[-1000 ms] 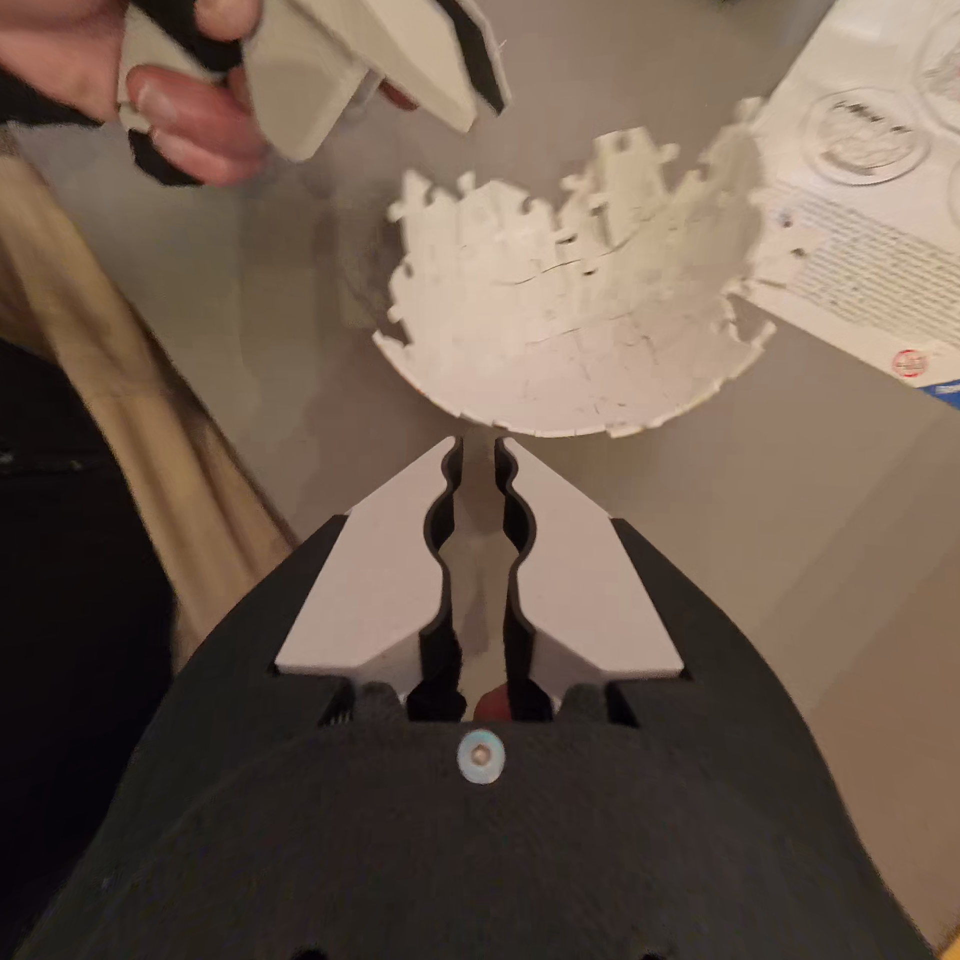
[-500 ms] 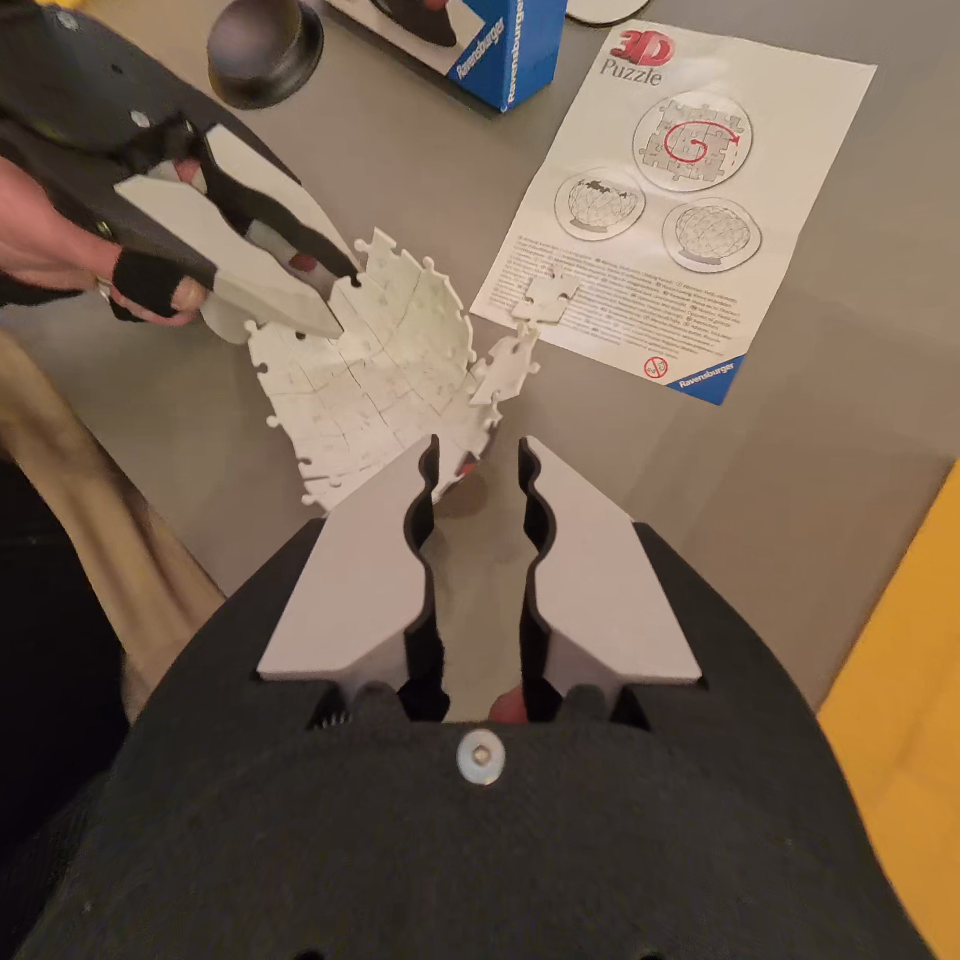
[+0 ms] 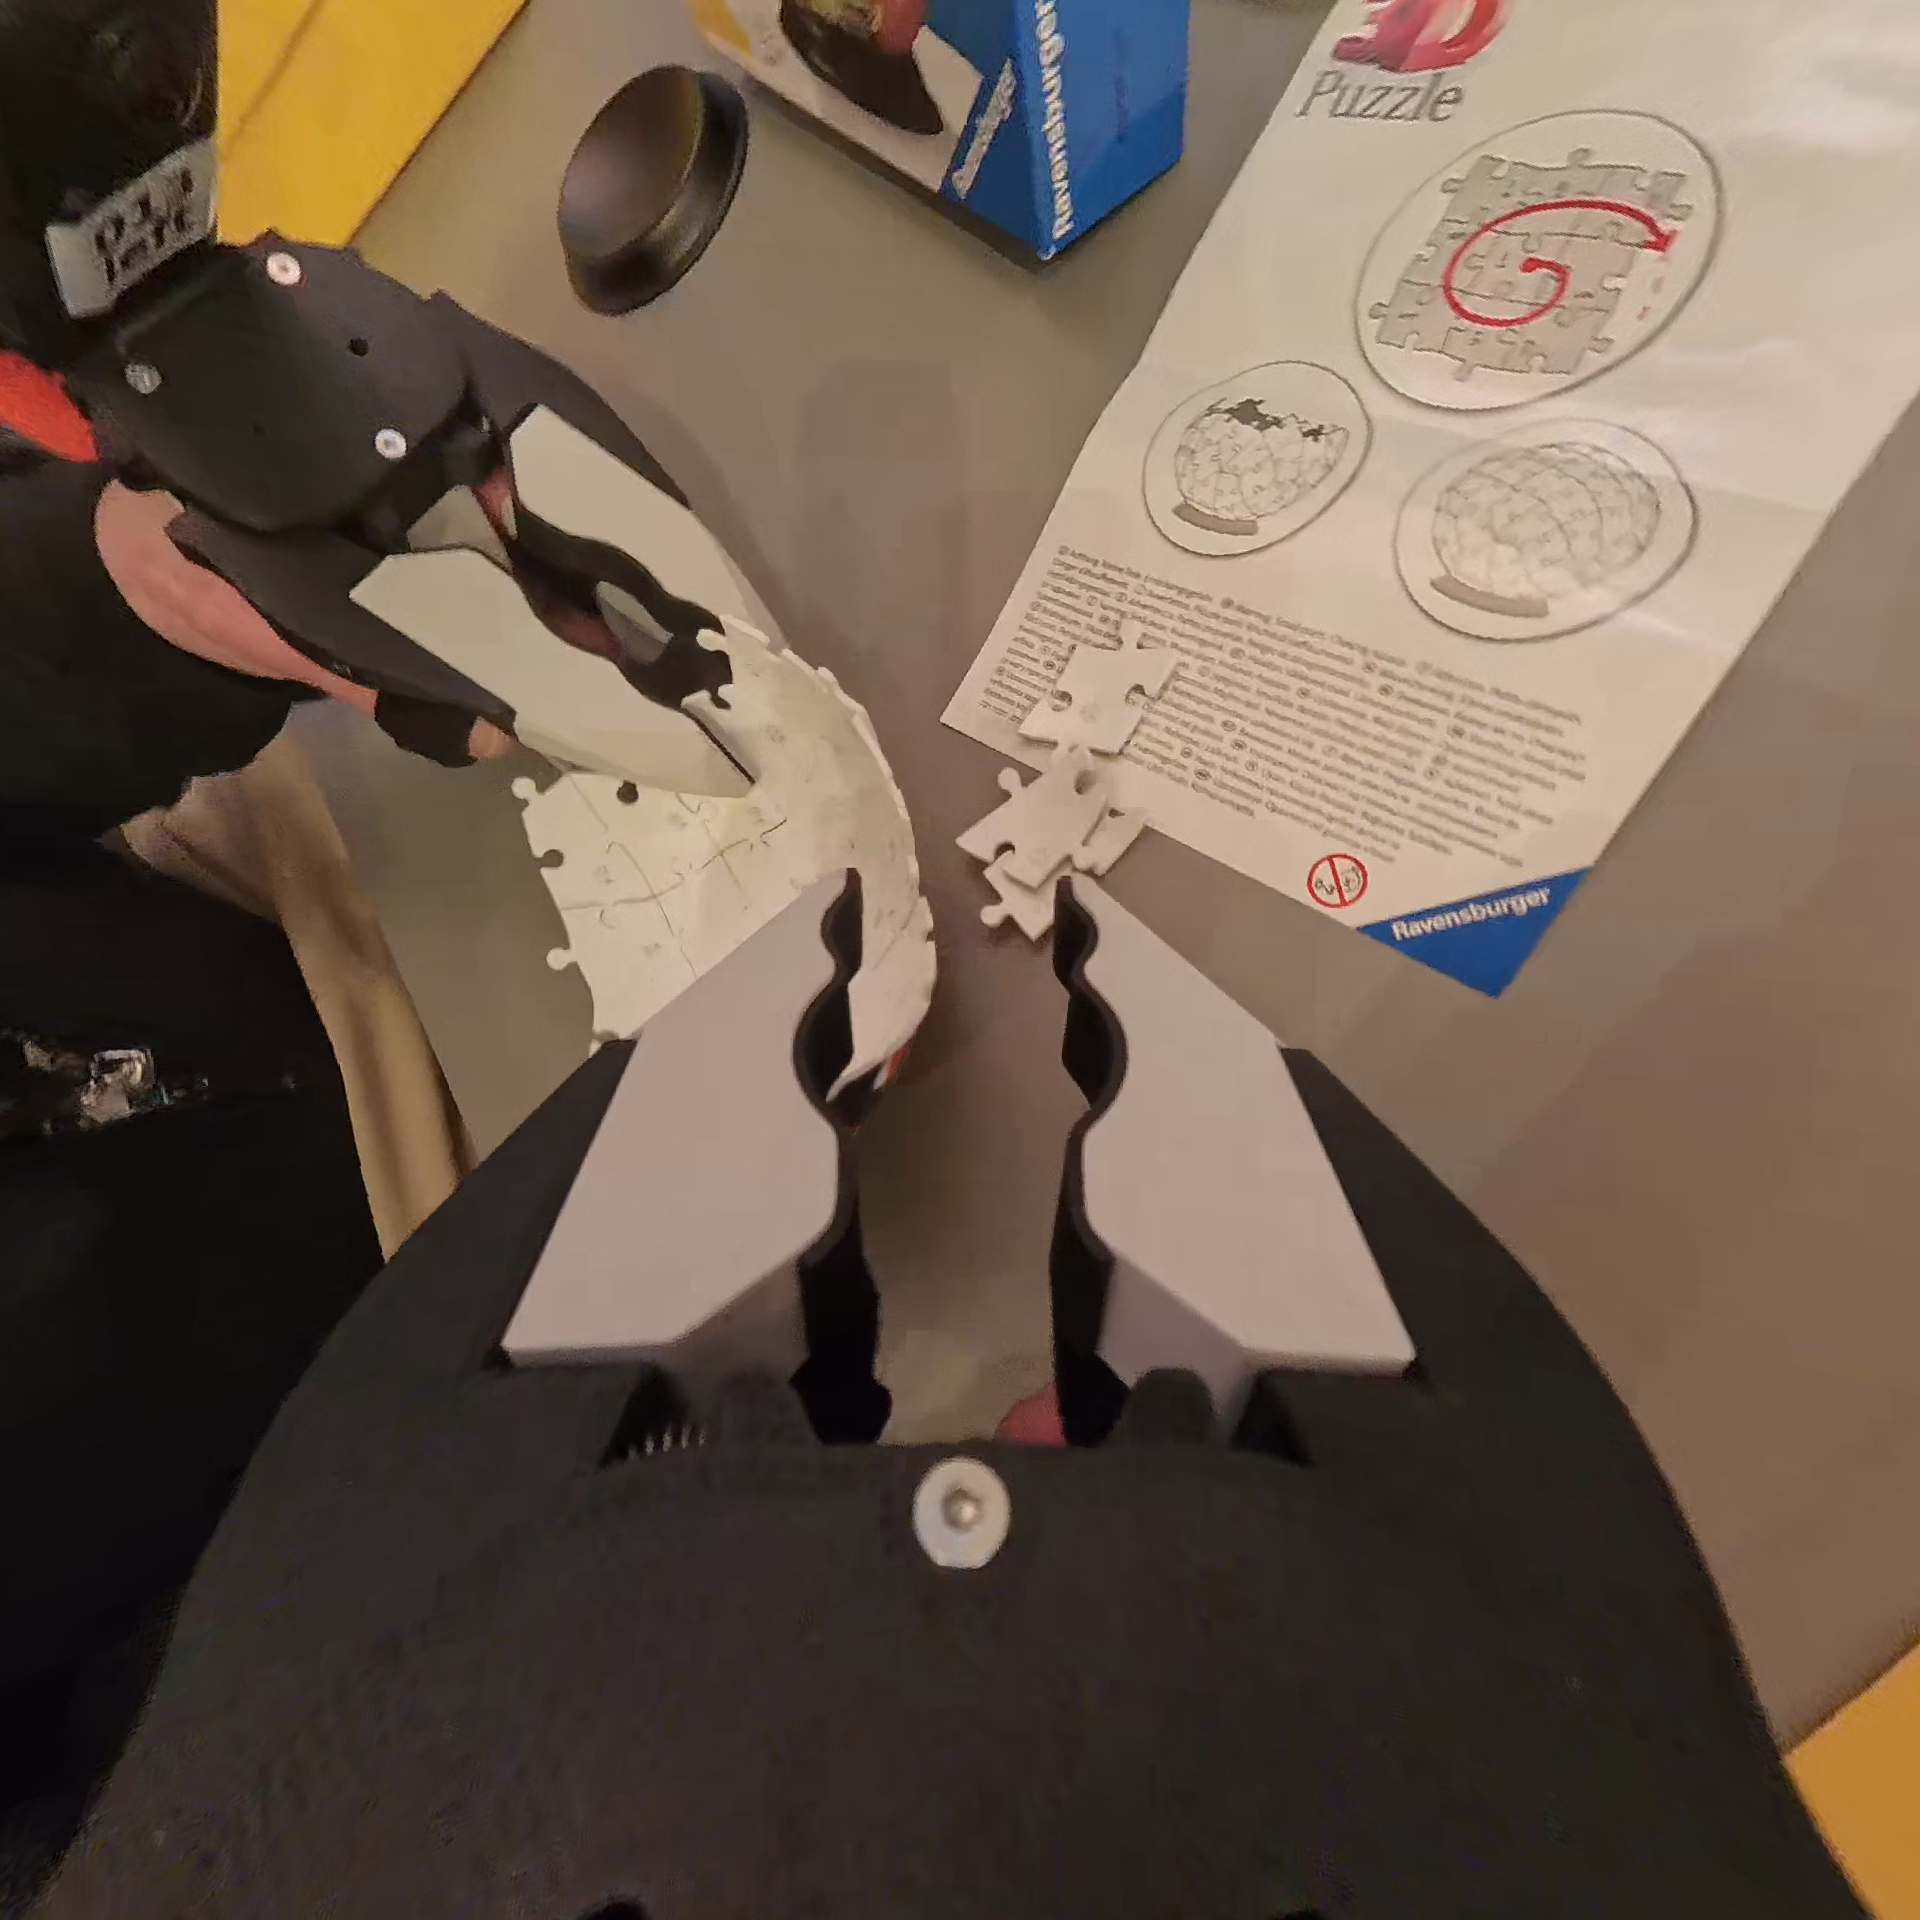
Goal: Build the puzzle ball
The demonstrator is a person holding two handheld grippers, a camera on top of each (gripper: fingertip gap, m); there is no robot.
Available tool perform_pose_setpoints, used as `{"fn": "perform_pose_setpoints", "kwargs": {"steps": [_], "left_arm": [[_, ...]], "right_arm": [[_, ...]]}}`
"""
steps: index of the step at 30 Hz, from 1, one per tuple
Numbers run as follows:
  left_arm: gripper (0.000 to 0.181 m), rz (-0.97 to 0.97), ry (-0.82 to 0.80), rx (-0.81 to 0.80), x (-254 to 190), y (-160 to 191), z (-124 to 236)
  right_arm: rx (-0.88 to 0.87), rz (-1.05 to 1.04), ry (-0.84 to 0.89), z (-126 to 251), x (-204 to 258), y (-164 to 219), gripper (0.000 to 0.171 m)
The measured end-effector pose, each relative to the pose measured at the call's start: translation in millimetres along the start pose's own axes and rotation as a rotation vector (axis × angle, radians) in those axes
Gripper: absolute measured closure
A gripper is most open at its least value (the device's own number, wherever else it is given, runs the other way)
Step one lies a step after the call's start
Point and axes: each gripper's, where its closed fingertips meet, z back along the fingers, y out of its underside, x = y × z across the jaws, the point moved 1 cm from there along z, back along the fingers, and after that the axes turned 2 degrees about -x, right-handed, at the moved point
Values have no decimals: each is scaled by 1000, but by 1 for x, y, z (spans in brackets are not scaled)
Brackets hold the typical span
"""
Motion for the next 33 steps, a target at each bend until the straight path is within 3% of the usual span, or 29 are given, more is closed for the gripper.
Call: {"fn": "perform_pose_setpoints", "kwargs": {"steps": [6, 13, 17, 24, 29, 33], "left_arm": [[155, -27, 59, 19, -3, -3, -4], [146, -136, 109, 45, -10, -11, -6], [169, -169, 112, 50, -11, -8, -8], [177, -176, 100, 35, -10, -7, -2], [177, -149, 68, 35, -6, -4, 7], [177, -124, 41, 25, 3, 1, 17]], "right_arm": [[150, 21, -42, -16, 3, 22, 141], [140, 29, -68, -29, 16, 33, 163], [129, 32, -87, -36, 25, 37, 168], [22, 48, 55, -22, 4, 13, 153], [58, 139, 213, -26, -22, 2, 140], [173, 251, 317, -35, -34, 9, 144]]}}
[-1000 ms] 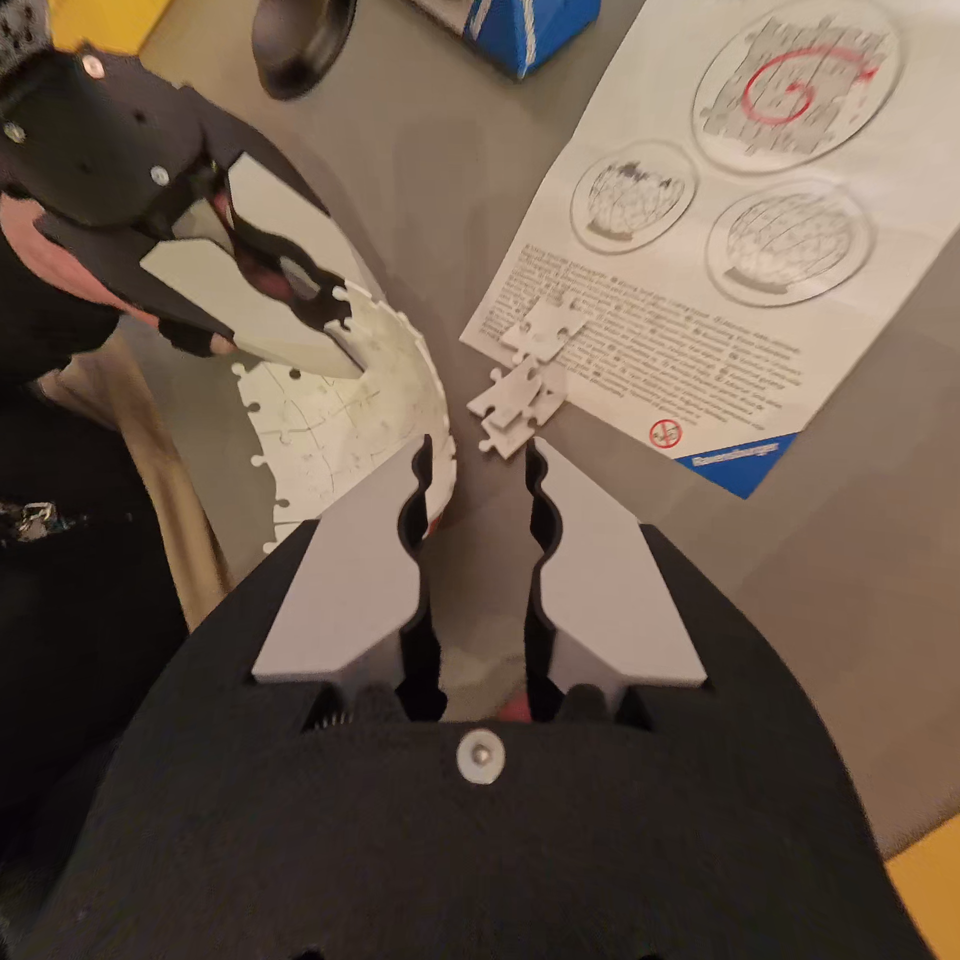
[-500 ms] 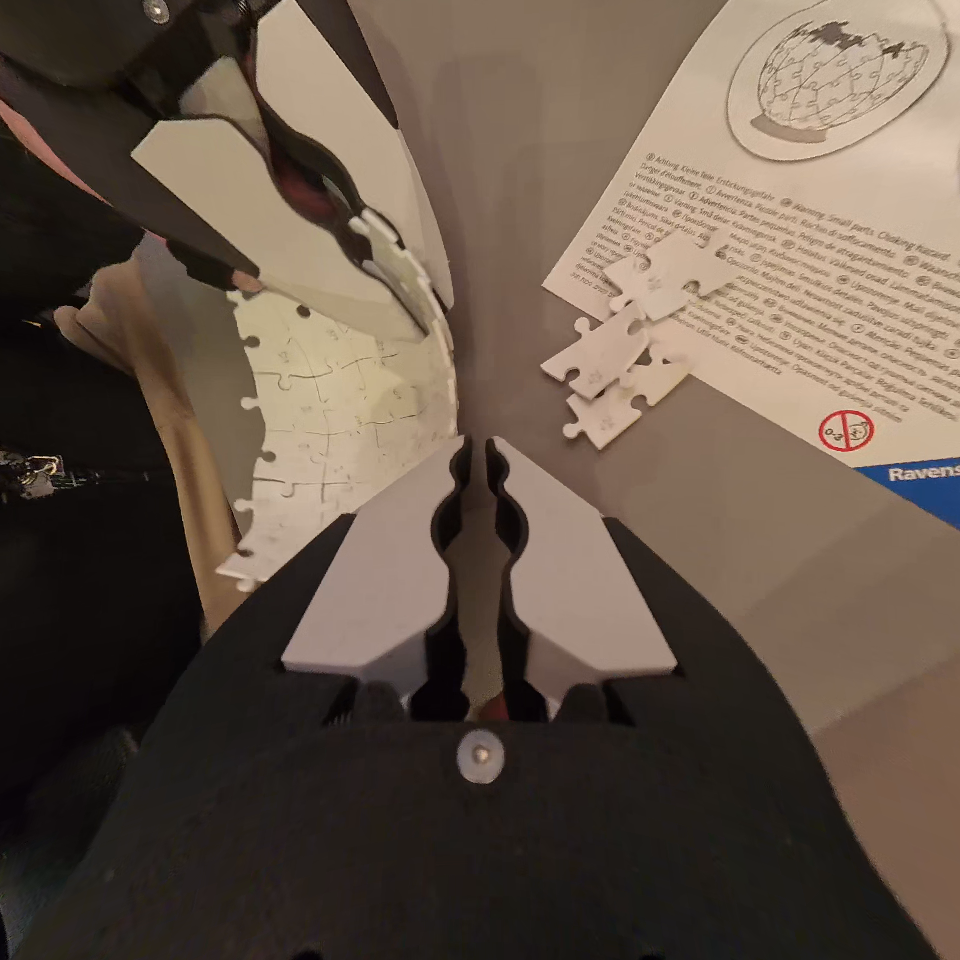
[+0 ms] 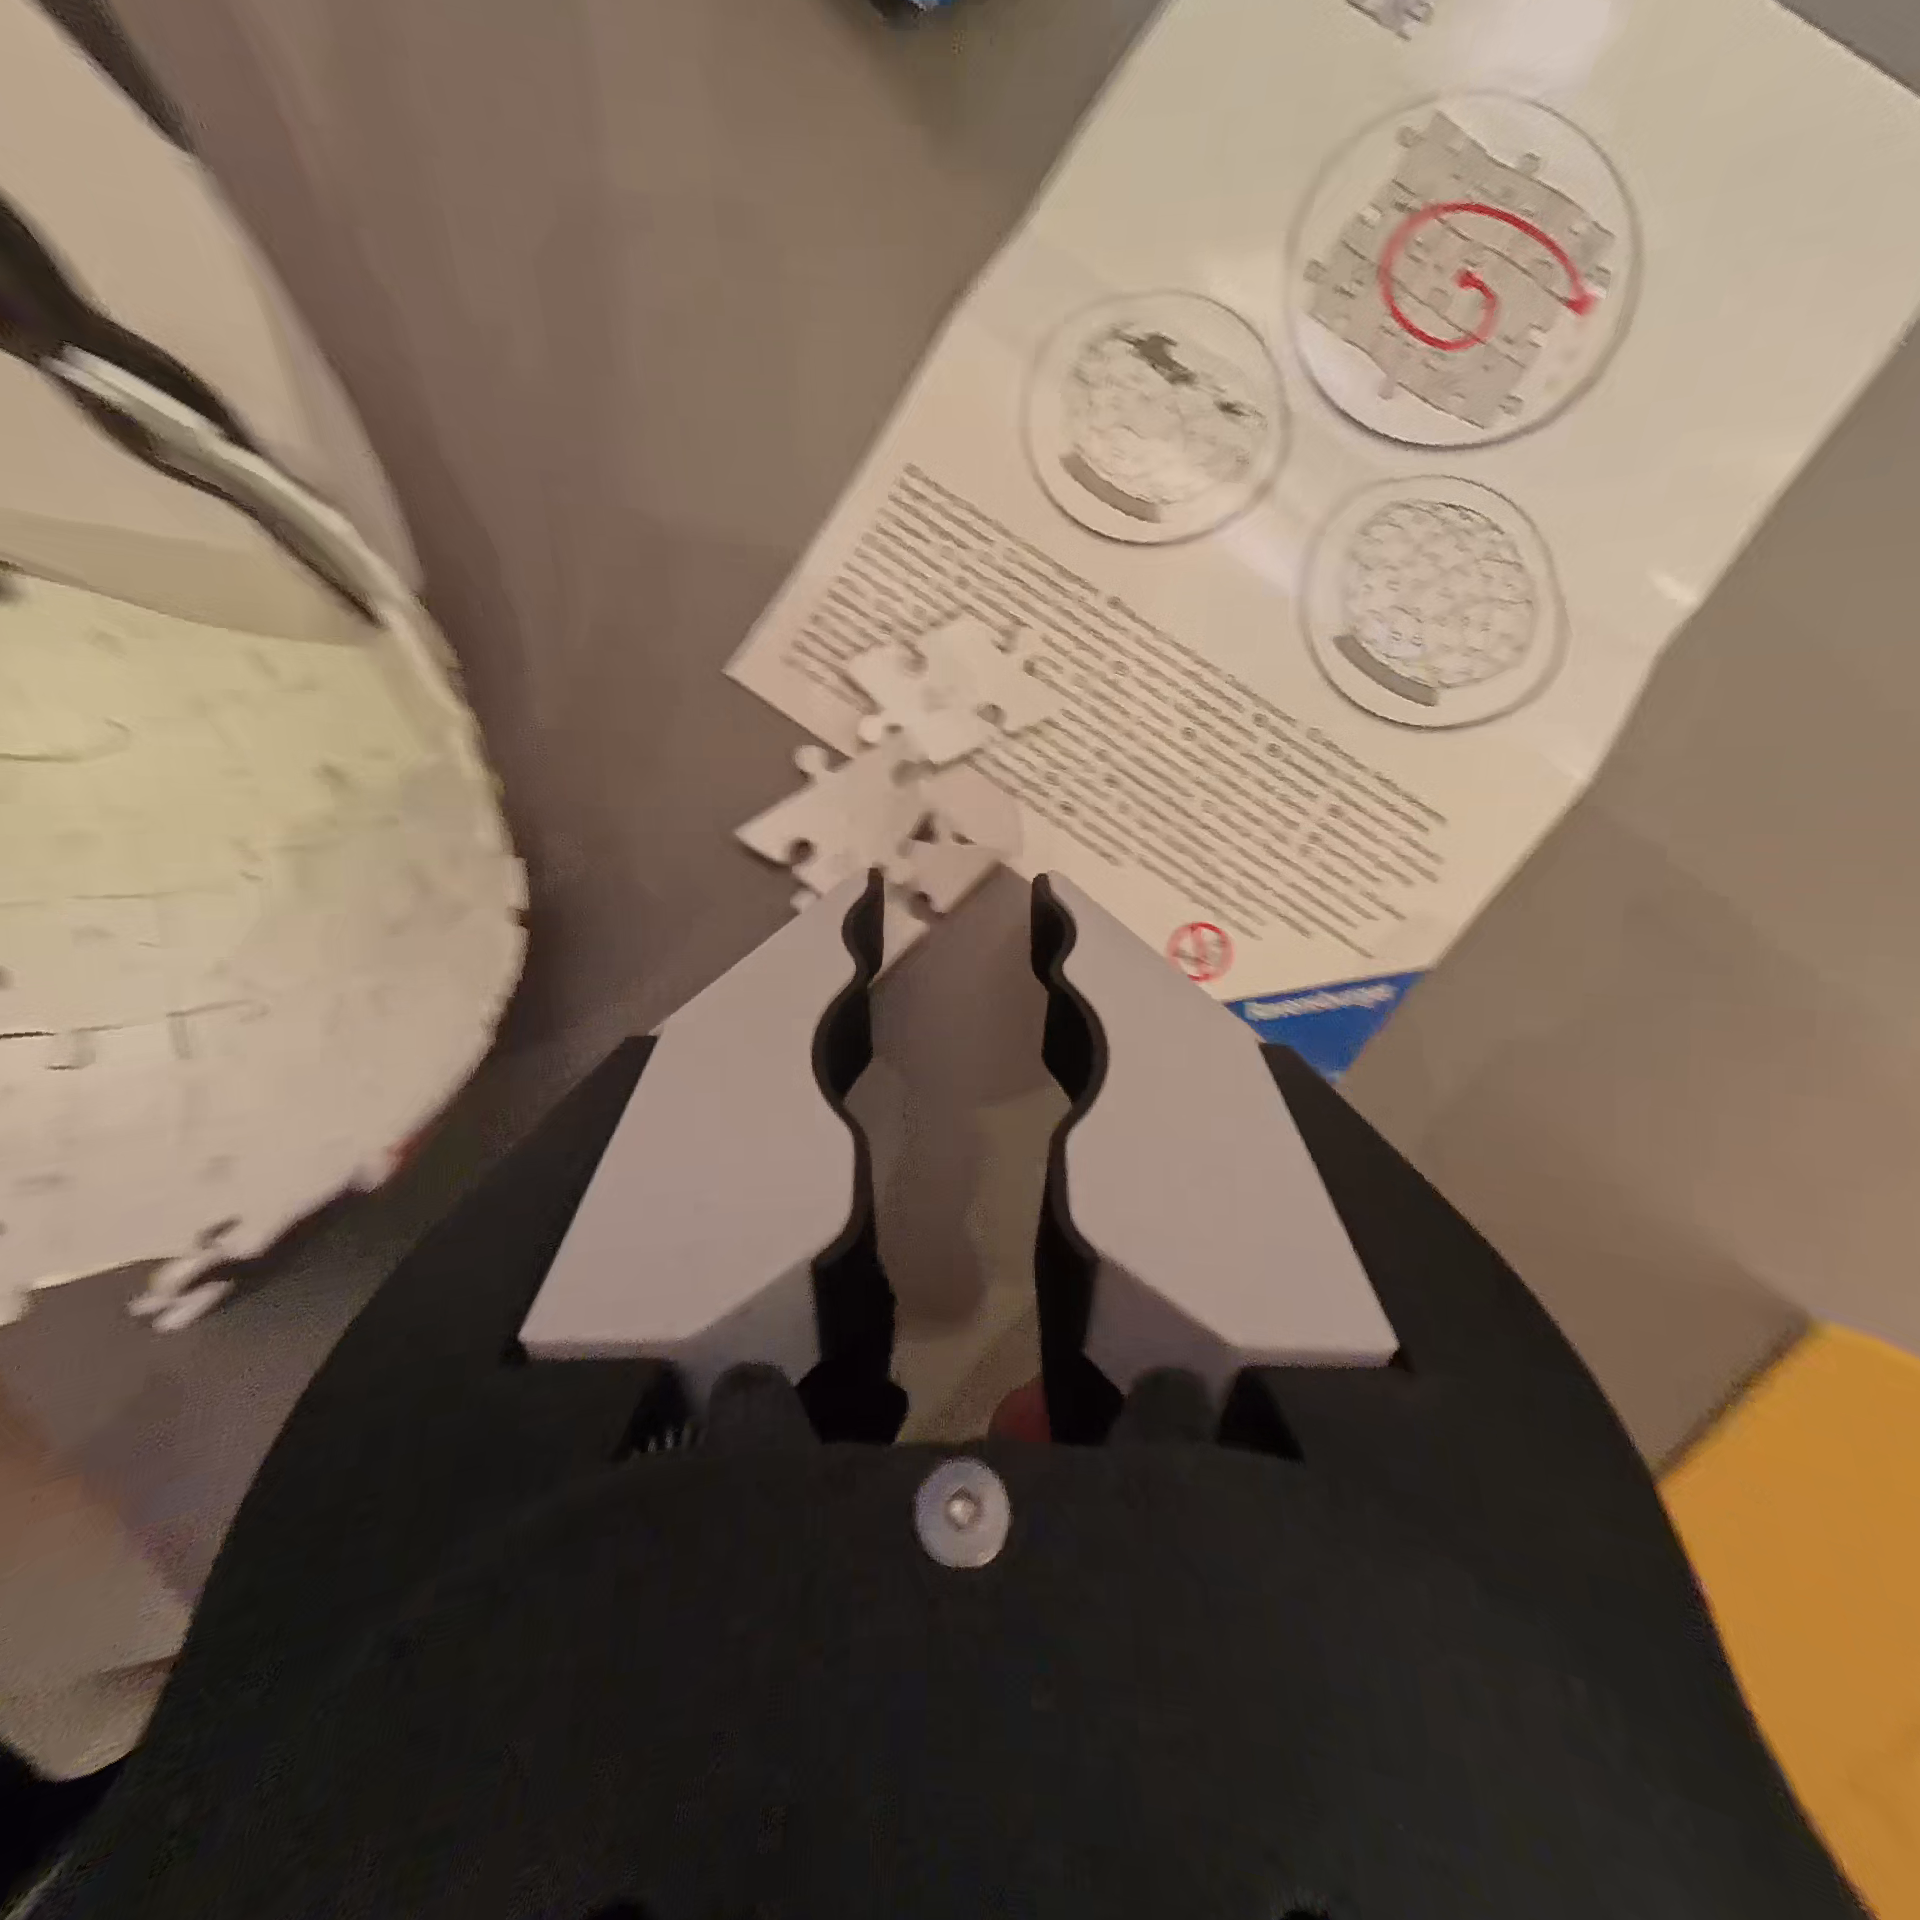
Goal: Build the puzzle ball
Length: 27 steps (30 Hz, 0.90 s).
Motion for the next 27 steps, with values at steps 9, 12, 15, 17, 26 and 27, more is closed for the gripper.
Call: {"fn": "perform_pose_setpoints", "kwargs": {"steps": [9, 12, 15, 17, 26, 27], "left_arm": [[176, 18, -13, -16, 6, 8, 10], [176, 23, -7, -23, 6, 10, 12], [177, 32, -3, -32, 8, 11, 12], [176, 35, -1, -34, 8, 12, 13], [177, 49, 2, -38, 10, 14, 17], [177, 48, 5, -35, 10, 15, 18]], "right_arm": [[18, 158, -41, -7, 14, 2, 132], [24, 153, -52, -9, 19, 3, 132], [-7, 109, -35, -12, 18, -2, 148], [-13, 109, -39, -13, 18, -3, 150], [0, 15, -106, -3, 38, 3, 150], [38, 12, -118, -2, 40, 10, 149]]}}
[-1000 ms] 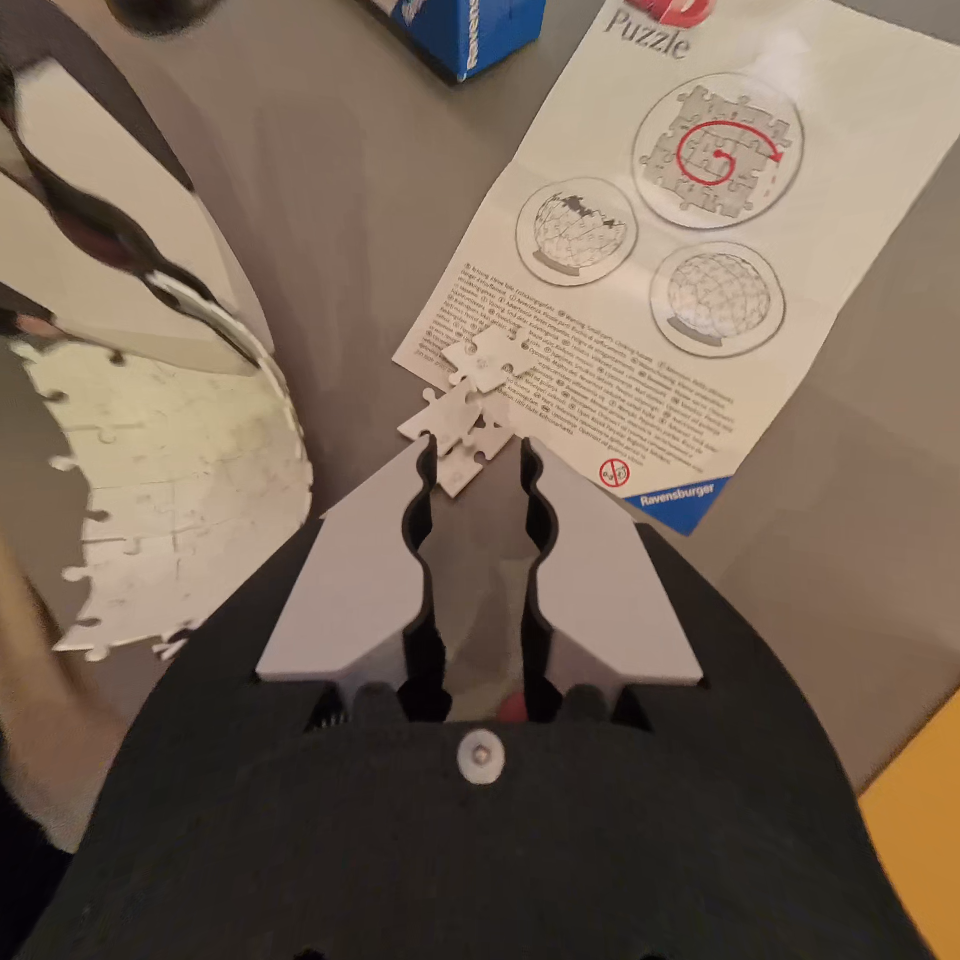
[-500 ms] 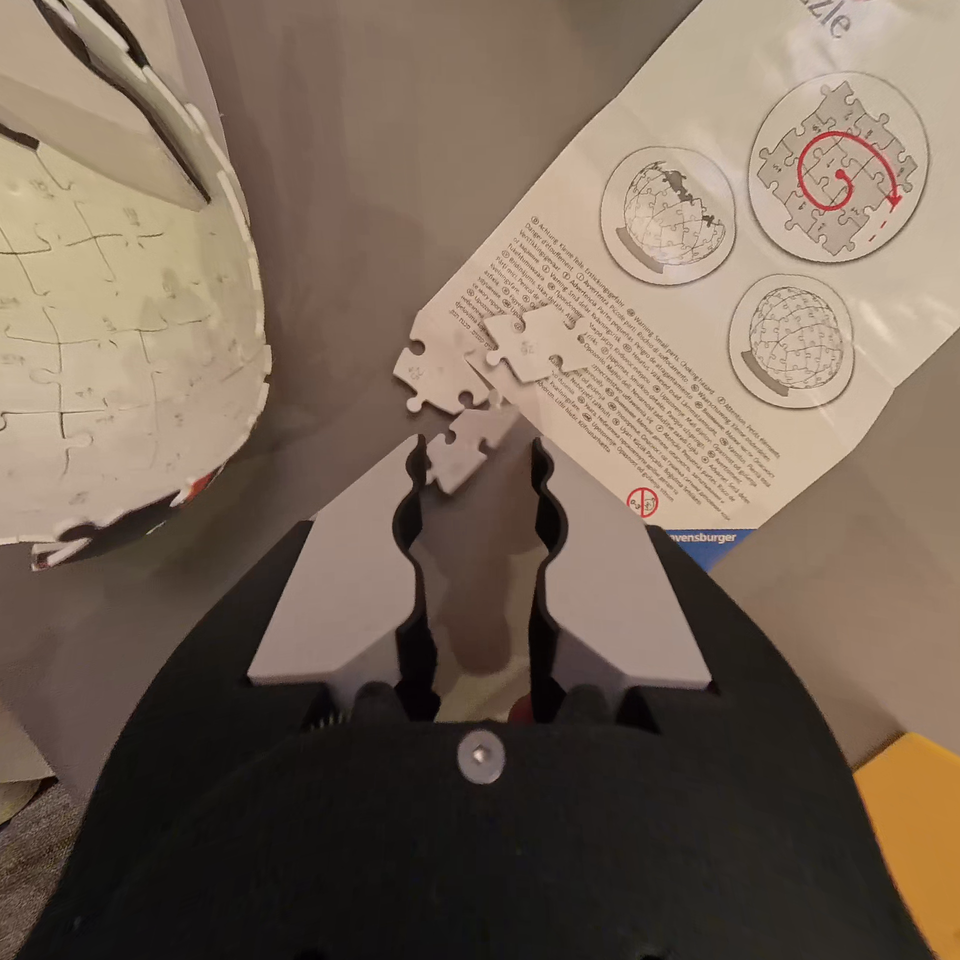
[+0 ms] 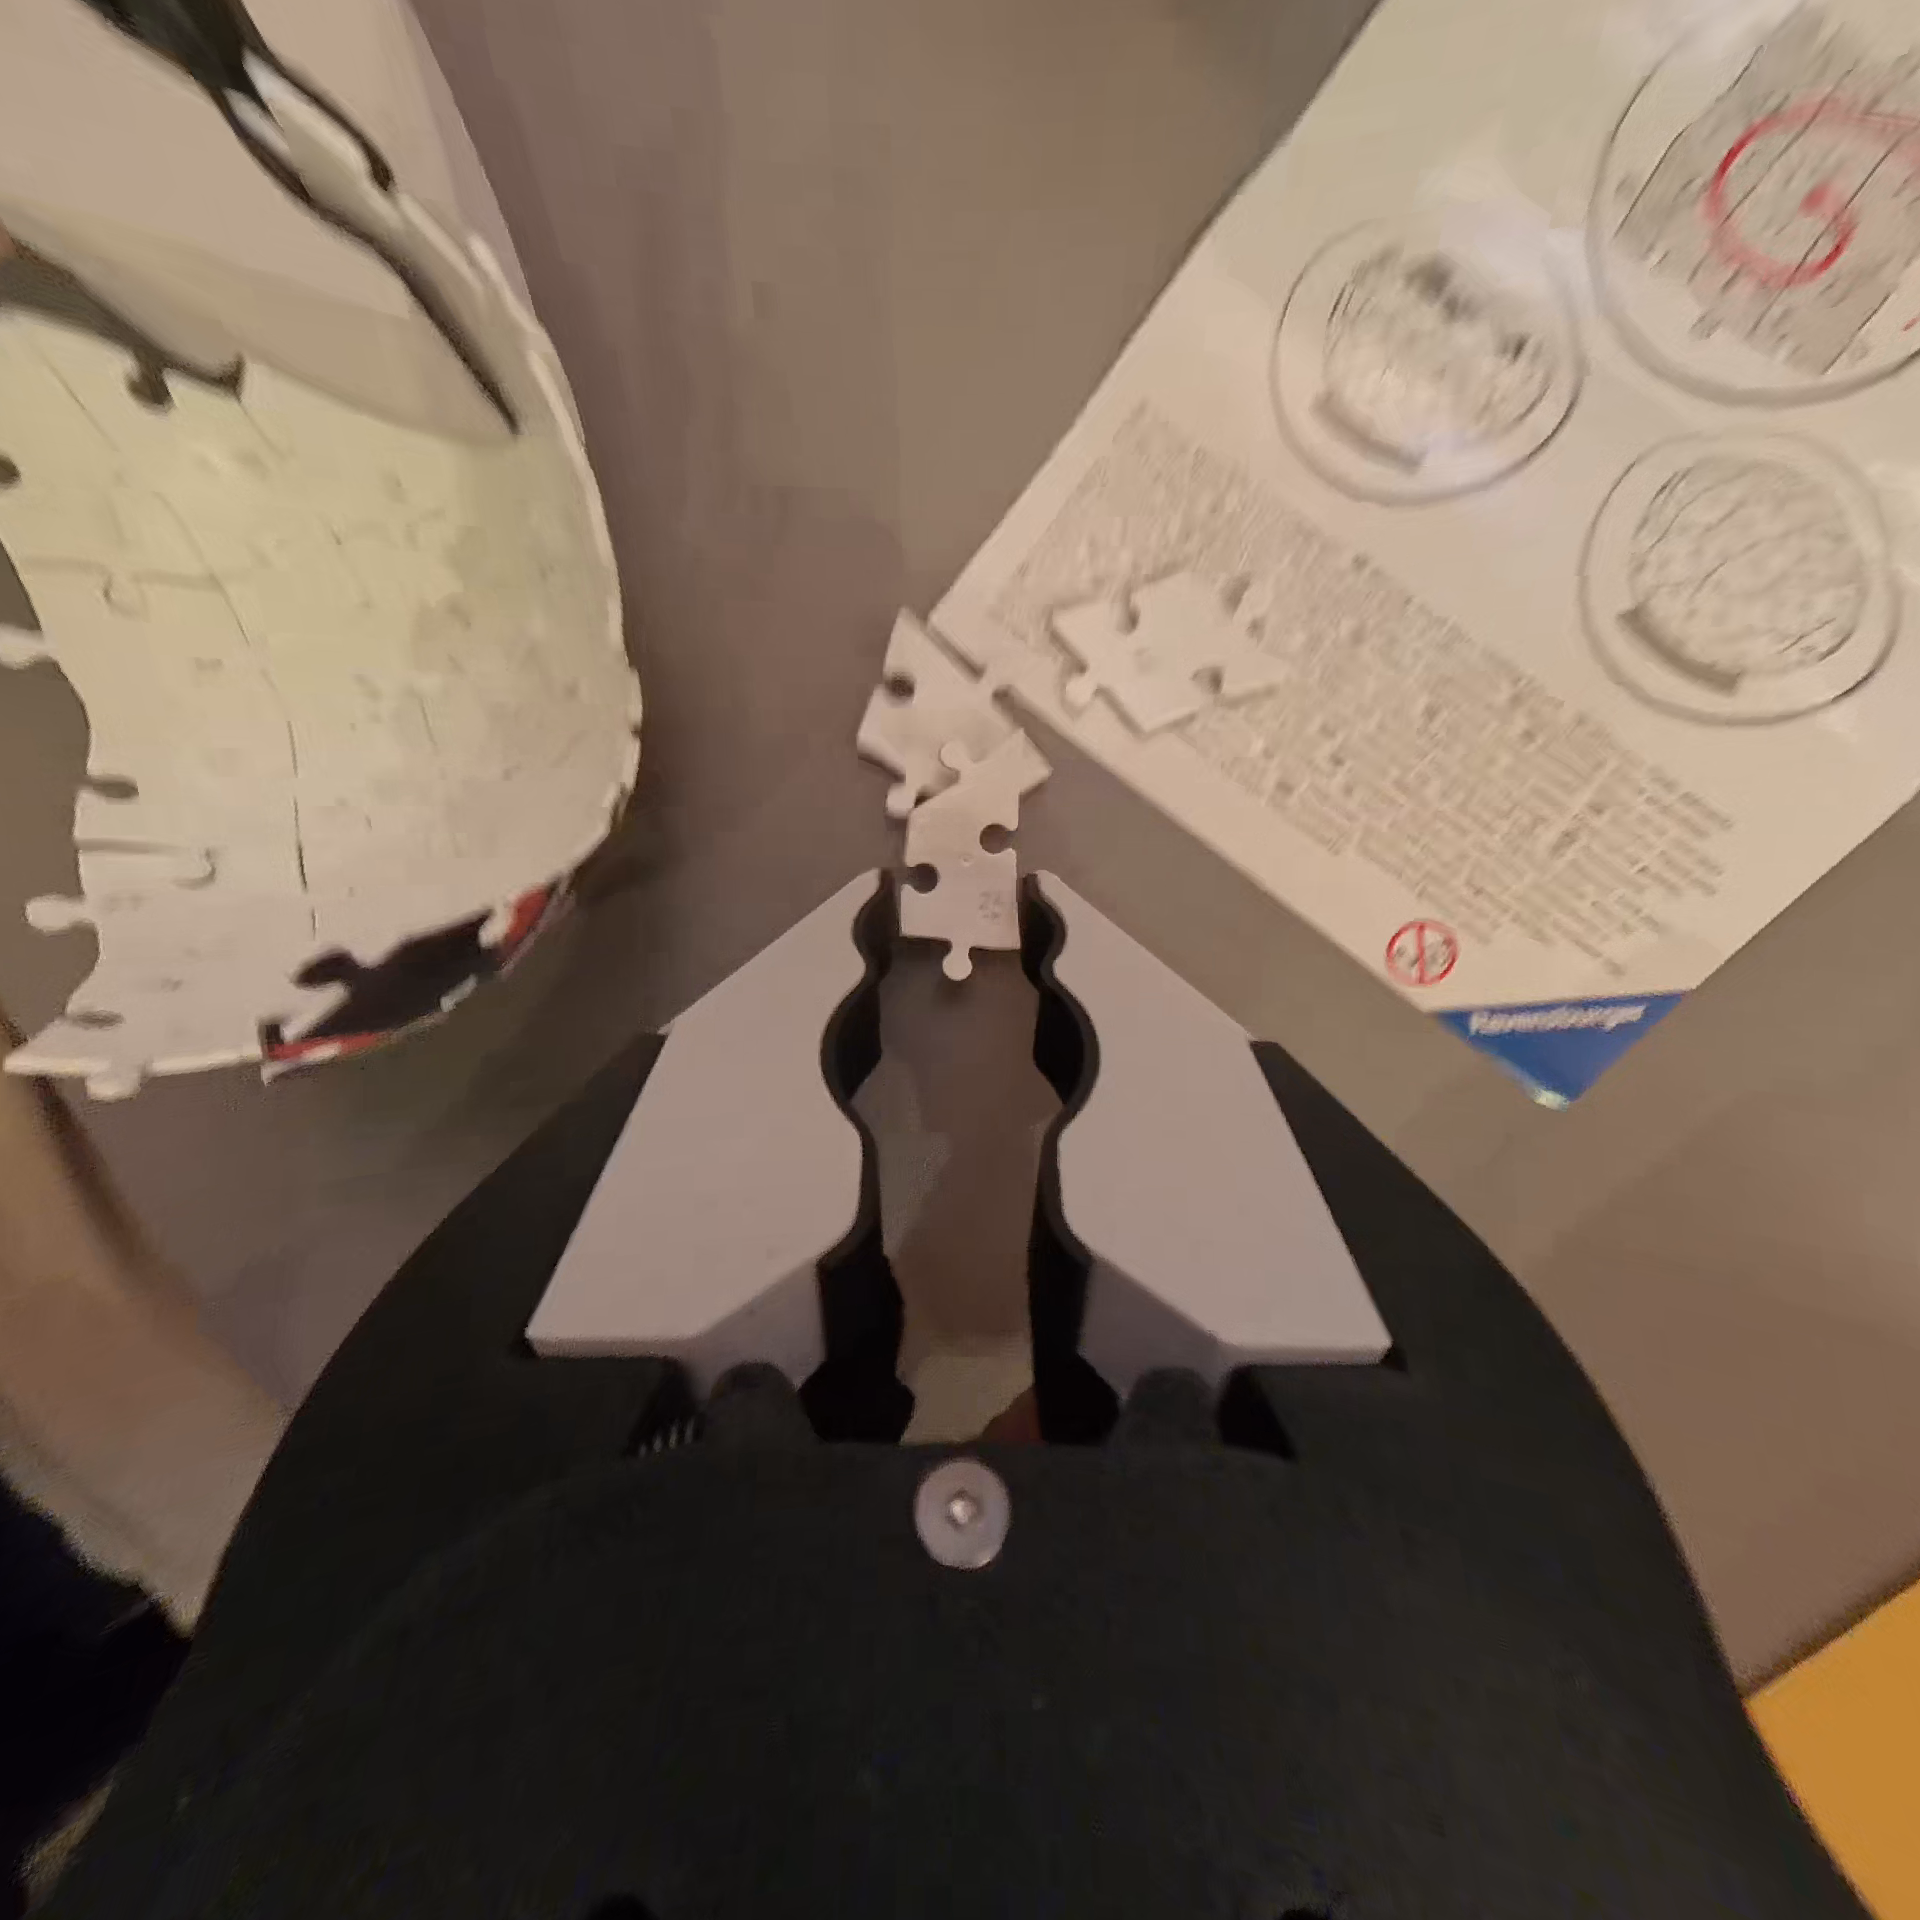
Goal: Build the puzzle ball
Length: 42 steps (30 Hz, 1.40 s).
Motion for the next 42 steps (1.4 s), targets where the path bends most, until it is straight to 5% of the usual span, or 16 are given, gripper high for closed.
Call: {"fn": "perform_pose_setpoints", "kwargs": {"steps": [3, 18, 32, 42], "left_arm": [[177, -3, 1, 5, 0, 1, 2], [176, 15, -1, -4, 1, 5, 3], [177, 32, -5, 5, 2, 4, 3], [177, 42, 12, 38, -1, 4, 1]], "right_arm": [[18, 16, -63, 6, 7, 1, 132], [110, 266, -81, -7, -2, -7, 162], [-182, 4, -53, 16, 6, -18, 171], [-417, -31, -37, 40, 32, -68, 171]]}}
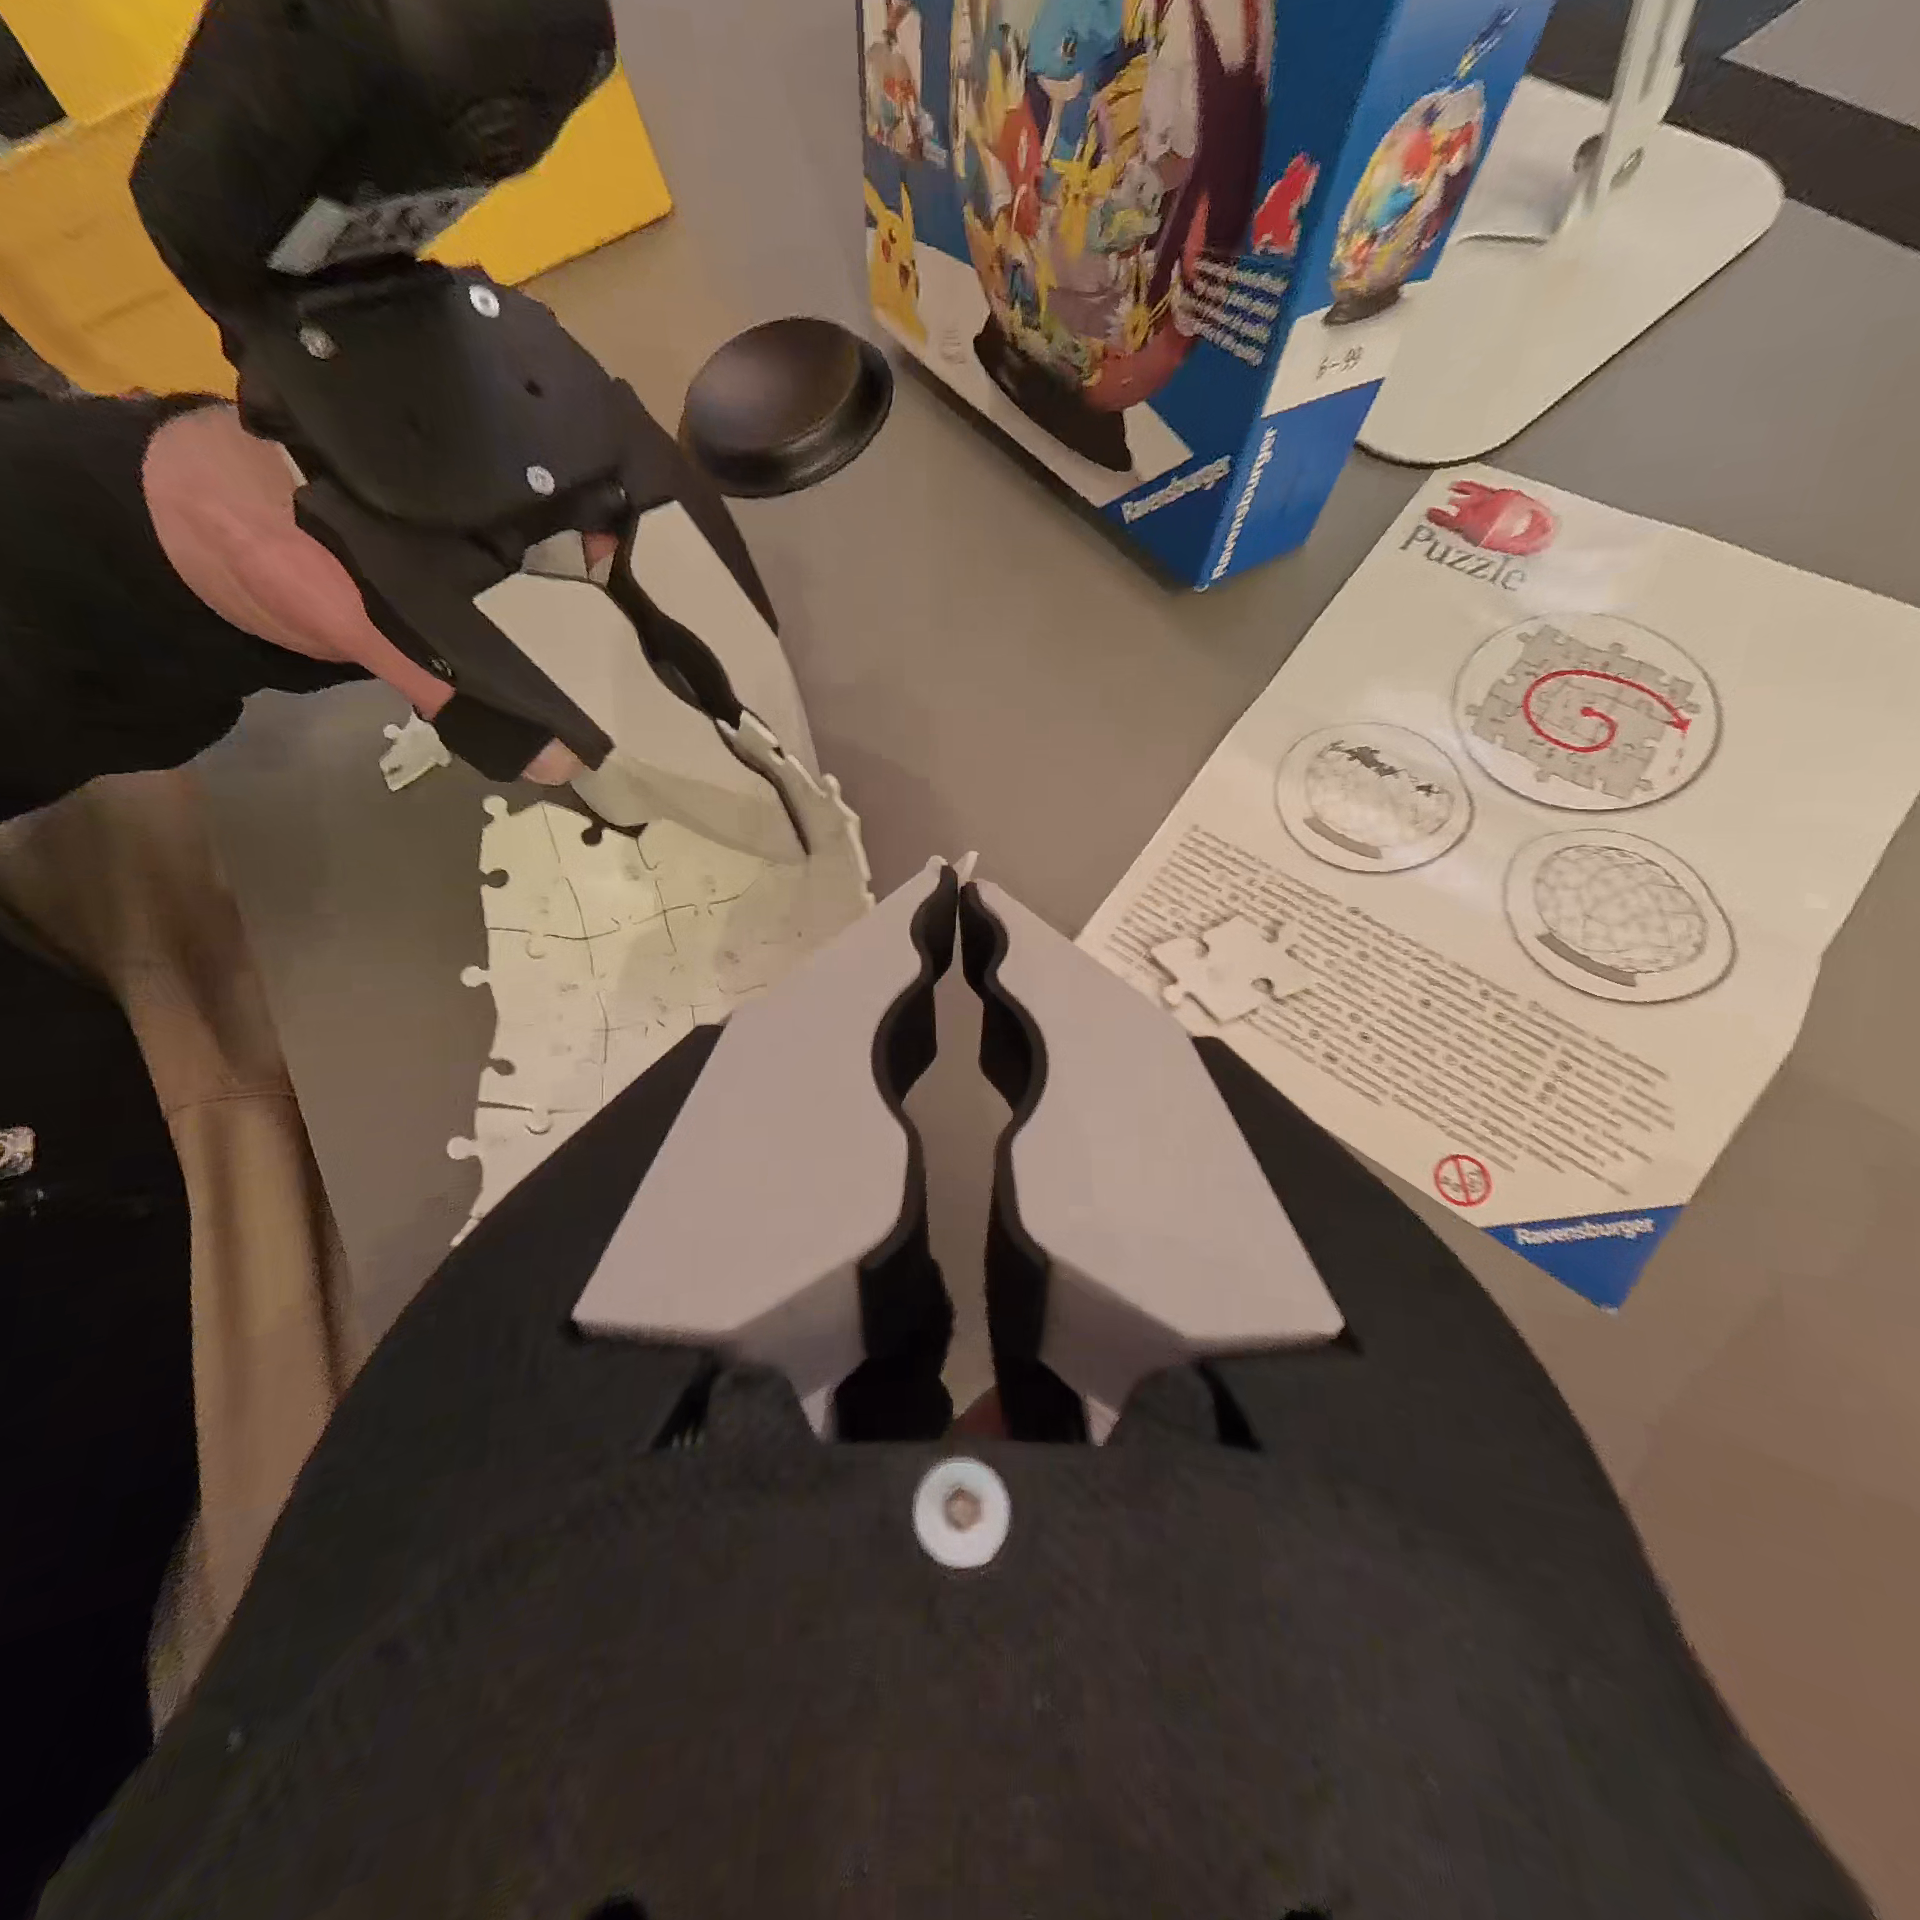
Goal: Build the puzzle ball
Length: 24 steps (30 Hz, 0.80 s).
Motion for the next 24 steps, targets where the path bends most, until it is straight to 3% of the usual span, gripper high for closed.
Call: {"fn": "perform_pose_setpoints", "kwargs": {"steps": [14, 21, 24], "left_arm": [[175, 33, 28, 154, 0, 1, -5], [148, 59, 19, 125, 2, -12, -2], [140, -27, -61, 48, 2, -30, 11]], "right_arm": [[152, 92, 48, -23, 8, 29, 171], [145, 56, 74, -22, 10, 34, 171], [139, 47, 77, -20, 9, 35, 171]]}}
